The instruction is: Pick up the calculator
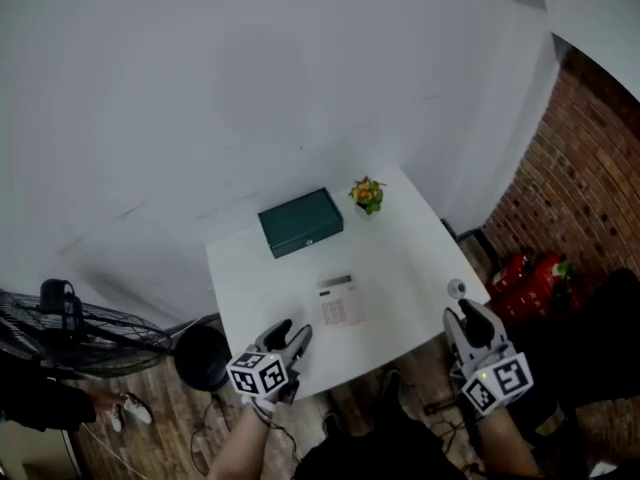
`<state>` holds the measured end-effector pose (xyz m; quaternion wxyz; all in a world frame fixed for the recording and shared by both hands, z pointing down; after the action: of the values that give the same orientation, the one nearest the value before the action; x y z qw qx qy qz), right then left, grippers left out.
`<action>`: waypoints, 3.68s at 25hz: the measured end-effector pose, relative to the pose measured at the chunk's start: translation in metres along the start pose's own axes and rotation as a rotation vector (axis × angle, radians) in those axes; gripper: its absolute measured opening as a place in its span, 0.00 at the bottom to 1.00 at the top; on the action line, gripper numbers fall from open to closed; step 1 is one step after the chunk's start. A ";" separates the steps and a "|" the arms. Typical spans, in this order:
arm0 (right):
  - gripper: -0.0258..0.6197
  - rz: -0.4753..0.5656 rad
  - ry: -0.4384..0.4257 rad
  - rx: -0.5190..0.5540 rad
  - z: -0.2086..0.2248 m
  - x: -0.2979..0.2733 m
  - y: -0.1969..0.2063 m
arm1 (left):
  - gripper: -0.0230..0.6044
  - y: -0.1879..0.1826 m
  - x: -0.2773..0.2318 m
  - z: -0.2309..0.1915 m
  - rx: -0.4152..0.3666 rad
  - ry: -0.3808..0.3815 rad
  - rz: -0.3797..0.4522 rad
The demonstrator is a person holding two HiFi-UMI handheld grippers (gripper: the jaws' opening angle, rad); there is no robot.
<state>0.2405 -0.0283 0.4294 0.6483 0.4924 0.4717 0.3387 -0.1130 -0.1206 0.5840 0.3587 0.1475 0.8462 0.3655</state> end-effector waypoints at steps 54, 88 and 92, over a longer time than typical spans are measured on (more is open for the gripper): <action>0.18 -0.159 -0.253 -0.141 0.074 -0.168 0.007 | 0.12 -0.016 -0.182 -0.100 0.230 0.275 -0.256; 0.05 -0.155 -0.304 -0.016 -0.004 -0.165 -0.032 | 0.12 -0.077 0.031 -0.046 0.474 0.228 0.413; 0.03 -0.136 -0.304 0.004 -0.020 -0.161 -0.038 | 0.12 -0.074 0.058 -0.045 0.474 0.194 0.421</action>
<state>0.1679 -0.1783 0.4362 0.7327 0.5063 0.4009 0.2148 -0.1843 -0.1649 0.5232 0.1486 0.3630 0.8888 0.2370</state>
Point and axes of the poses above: the fingertips, and each gripper's own axes: x backward along the fingers, z to its right, y out of its underside, the point moved 6 cm from there along x, backward along the fingers, and after that the axes turned 12 degrees about -z, right-handed, at the moved point
